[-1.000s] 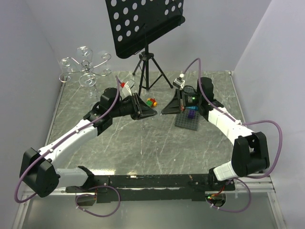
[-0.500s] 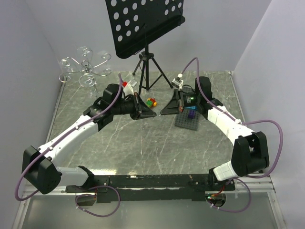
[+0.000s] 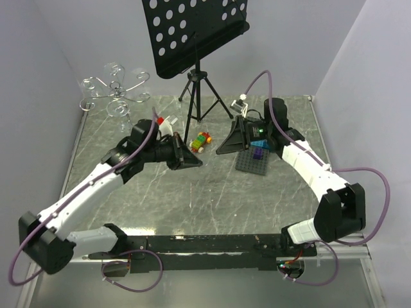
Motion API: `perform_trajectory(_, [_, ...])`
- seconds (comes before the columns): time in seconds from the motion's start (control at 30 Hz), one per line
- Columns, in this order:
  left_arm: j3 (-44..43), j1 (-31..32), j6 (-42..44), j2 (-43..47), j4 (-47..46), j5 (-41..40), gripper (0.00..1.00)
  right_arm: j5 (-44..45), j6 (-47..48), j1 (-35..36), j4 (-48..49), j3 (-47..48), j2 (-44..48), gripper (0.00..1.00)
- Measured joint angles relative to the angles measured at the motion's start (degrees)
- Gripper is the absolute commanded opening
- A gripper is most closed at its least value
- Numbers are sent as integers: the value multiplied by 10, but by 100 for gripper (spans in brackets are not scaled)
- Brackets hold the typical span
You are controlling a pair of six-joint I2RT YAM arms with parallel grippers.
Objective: Place the wine glass upside down on the wine glass rack
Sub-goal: Turn the wine glass upside down at the wine rack.
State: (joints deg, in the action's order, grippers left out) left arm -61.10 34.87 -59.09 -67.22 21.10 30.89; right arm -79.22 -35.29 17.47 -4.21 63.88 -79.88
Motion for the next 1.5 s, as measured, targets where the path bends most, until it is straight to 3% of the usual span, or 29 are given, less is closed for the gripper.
perform_trajectory(0.3, [14,-68,11,124,101,5,1,12,189,-26,-173,40,18,100])
perform_trajectory(0.47, [-5,-168,42,156,189,28,1,24,215,-47,-191,40,17,100])
perform_trajectory(0.77, [-152,-322,137,115,418,38,1,30,230,-76,-197,51,0,100])
perform_trajectory(1.07, [-257,-365,150,99,536,-40,1,31,223,-97,-181,51,-8,100])
perform_trajectory(1.5, [-273,-410,144,94,540,-186,1,25,185,-107,-119,51,-26,100])
